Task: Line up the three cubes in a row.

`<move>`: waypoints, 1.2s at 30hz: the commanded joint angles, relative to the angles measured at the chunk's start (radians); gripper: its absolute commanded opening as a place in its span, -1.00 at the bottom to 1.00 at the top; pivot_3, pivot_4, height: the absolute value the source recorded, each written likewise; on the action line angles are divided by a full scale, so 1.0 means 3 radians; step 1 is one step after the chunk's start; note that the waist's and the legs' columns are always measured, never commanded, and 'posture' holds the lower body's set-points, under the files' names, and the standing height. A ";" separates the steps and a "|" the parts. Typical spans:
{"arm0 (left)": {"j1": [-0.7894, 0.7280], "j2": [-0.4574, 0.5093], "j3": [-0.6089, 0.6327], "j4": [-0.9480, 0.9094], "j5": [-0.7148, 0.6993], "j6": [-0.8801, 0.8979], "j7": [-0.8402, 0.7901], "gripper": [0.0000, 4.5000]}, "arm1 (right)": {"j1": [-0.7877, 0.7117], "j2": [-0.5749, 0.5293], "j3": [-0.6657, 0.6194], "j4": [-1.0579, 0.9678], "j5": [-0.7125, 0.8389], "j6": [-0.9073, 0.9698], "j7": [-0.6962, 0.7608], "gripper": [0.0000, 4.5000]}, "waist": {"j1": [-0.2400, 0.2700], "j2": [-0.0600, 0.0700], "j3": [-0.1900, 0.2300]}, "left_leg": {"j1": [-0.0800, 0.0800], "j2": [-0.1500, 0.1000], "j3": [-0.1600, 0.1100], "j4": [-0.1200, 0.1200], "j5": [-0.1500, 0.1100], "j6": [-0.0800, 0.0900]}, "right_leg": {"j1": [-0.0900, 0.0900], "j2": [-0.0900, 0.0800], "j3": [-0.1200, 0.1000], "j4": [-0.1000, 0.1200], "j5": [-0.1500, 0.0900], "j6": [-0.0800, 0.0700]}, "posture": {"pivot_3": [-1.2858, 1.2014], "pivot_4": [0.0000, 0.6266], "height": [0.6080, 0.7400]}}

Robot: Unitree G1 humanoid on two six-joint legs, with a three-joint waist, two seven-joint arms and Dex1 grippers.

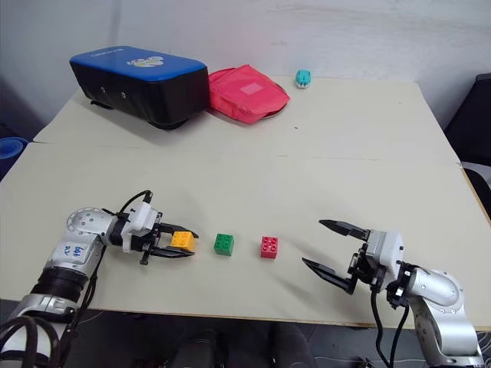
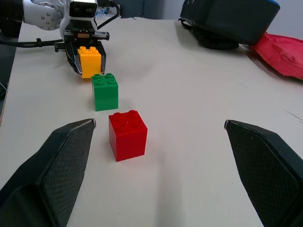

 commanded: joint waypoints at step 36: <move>0.0812 0.0974 0.0582 -0.0433 -0.0493 0.0184 -0.0052 0.90 | -0.0226 -0.0167 -0.0198 0.0297 0.0208 -0.0157 0.0760 1.00 | -0.0034 0.0002 0.0001 | 0.0003 0.0004 -0.0001 -0.0004 -0.0002 0.0003 | -0.0002 -0.0003 0.0002 0.0002 0.0000 -0.0001 | 0.03 -0.52 1.00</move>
